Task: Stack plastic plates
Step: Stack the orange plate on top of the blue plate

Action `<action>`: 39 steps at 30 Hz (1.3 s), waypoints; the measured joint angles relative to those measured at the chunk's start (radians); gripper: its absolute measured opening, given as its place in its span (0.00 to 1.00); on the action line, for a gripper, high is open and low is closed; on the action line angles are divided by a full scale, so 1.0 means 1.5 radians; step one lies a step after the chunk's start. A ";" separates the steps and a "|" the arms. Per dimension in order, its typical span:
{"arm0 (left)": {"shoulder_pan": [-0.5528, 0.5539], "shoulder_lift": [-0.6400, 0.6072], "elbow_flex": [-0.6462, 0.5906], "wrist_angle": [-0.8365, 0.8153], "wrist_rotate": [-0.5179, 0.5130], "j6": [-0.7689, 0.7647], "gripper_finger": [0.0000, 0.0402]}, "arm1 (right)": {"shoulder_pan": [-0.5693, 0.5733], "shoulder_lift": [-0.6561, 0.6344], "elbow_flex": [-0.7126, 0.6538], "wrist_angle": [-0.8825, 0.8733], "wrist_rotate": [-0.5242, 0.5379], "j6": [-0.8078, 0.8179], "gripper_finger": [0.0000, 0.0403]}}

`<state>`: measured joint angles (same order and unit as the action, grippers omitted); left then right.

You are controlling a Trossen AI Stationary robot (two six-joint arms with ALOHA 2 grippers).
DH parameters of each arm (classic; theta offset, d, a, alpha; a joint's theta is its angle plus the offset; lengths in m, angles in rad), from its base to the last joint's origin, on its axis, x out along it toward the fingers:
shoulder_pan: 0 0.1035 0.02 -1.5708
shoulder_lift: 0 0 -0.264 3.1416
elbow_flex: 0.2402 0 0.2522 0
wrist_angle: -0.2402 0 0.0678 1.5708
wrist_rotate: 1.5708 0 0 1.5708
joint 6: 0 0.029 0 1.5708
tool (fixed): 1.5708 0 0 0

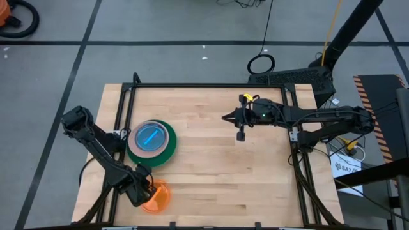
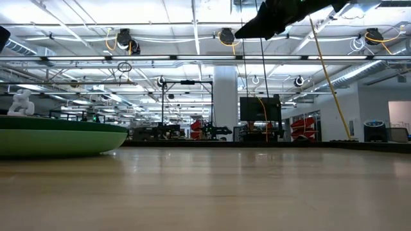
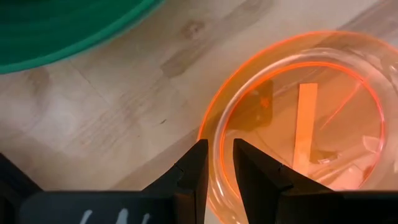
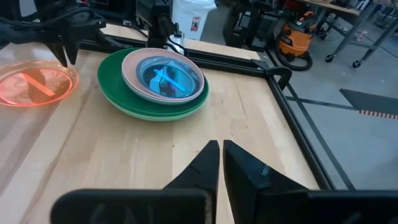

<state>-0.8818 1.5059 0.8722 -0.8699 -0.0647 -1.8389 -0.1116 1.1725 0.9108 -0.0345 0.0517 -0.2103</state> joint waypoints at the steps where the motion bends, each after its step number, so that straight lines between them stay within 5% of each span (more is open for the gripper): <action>1: 0.000 0.000 0.000 0.000 0.000 0.001 0.20 | 0.000 0.000 0.000 0.000 0.000 0.000 0.04; 21: -0.005 0.072 0.000 0.001 0.008 0.056 0.37 | 0.000 0.000 0.001 0.000 0.000 0.010 0.04; 30: -0.006 0.083 0.000 0.039 0.008 0.074 0.36 | 0.000 0.000 0.001 0.000 0.000 0.010 0.04; 39: -0.006 0.083 0.000 0.045 0.003 0.077 0.24 | 0.000 0.000 0.001 0.000 0.000 0.010 0.04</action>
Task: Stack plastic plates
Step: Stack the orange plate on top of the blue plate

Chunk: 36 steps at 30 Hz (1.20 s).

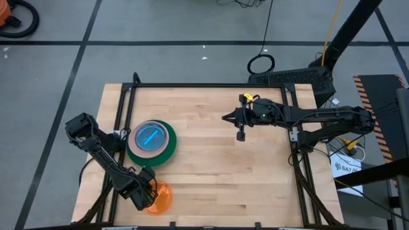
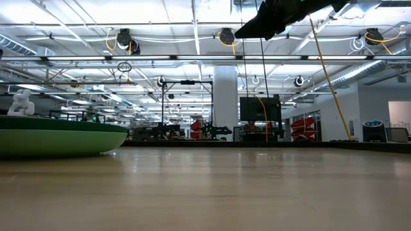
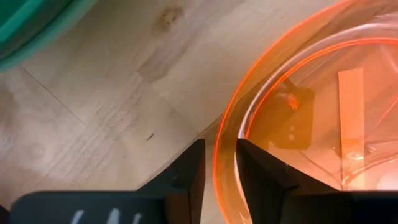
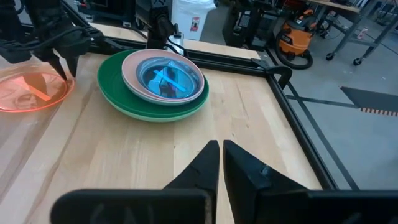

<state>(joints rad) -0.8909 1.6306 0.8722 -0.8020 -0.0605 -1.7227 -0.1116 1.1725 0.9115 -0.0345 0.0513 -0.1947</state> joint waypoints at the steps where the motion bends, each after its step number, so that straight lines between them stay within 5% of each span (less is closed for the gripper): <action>1: 0.000 0.000 0.000 0.000 0.000 0.000 0.23 | 0.000 0.000 0.000 0.000 0.000 0.000 0.04; 15: 0.000 -0.001 0.001 -0.002 -0.001 -0.004 0.03 | 0.000 0.000 0.000 0.000 0.000 0.000 0.04; 36: 0.000 -0.026 0.048 -0.005 -0.042 0.021 0.01 | 0.000 0.000 0.000 0.000 0.000 0.000 0.04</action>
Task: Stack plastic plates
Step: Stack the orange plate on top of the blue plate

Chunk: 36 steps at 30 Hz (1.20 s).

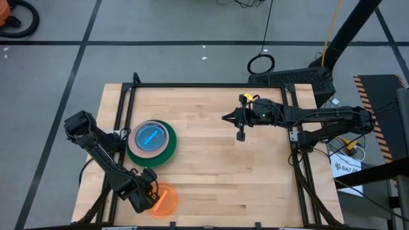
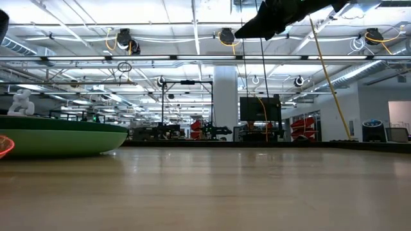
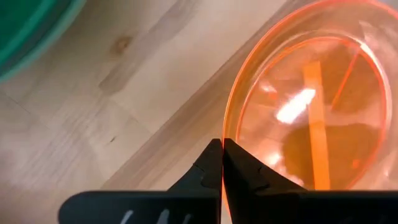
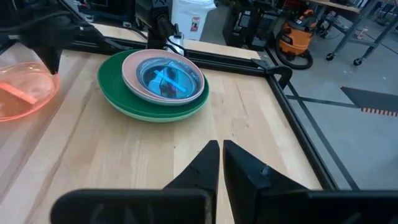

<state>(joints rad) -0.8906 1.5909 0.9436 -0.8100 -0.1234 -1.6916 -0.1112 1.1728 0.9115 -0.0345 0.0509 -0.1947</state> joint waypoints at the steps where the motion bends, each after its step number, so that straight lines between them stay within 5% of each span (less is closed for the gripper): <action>1: 0.000 -0.006 0.000 0.000 -0.001 0.000 0.01 | 0.000 0.000 0.000 0.000 0.000 0.000 0.04; 16: 0.054 -0.150 0.000 -0.062 -0.134 0.017 0.01 | 0.000 0.000 0.000 0.000 0.000 0.000 0.04; 36: 0.345 -0.378 0.000 -0.440 -0.146 0.191 0.01 | 0.000 0.000 0.000 0.000 0.000 -0.016 0.04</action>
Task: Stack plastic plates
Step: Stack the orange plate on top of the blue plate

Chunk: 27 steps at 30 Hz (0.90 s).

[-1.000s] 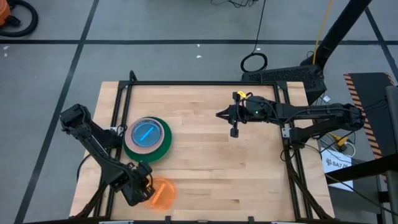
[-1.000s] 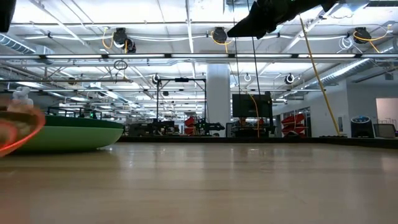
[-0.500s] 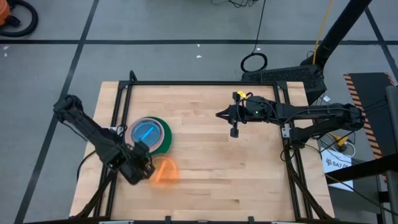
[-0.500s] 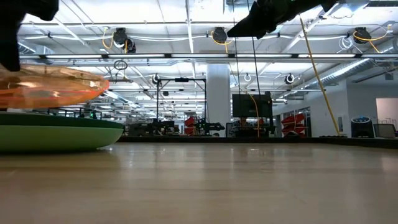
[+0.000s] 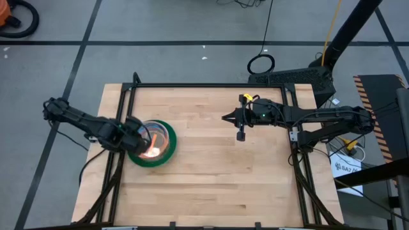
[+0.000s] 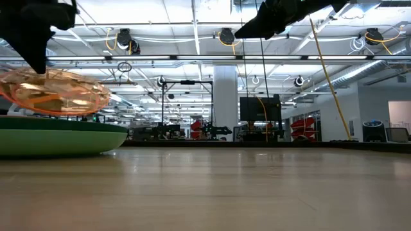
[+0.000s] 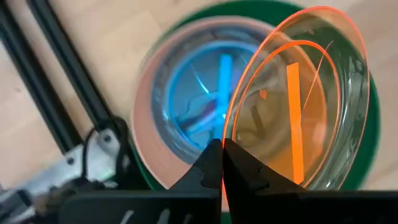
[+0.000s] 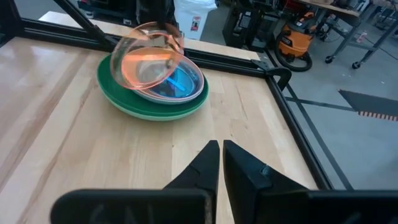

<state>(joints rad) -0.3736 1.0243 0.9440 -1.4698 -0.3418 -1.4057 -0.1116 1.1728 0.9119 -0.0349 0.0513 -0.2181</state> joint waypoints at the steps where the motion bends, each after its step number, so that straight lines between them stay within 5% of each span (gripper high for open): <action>1: 0.017 -0.005 0.000 -0.003 -0.006 0.015 0.01 | 0.000 0.000 0.000 0.000 0.000 -0.001 0.04; 14: 0.205 -0.016 0.000 -0.014 -0.002 0.235 0.01 | 0.000 0.000 0.000 -0.005 0.000 -0.002 0.04; 27: 0.259 -0.016 0.000 -0.013 0.006 0.299 0.10 | 0.000 0.000 0.000 -0.020 0.000 0.008 0.04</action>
<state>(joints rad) 0.0153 1.0008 0.9442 -1.4892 -0.3328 -0.9576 -0.1116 1.1728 0.9119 -0.0647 0.0513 -0.2058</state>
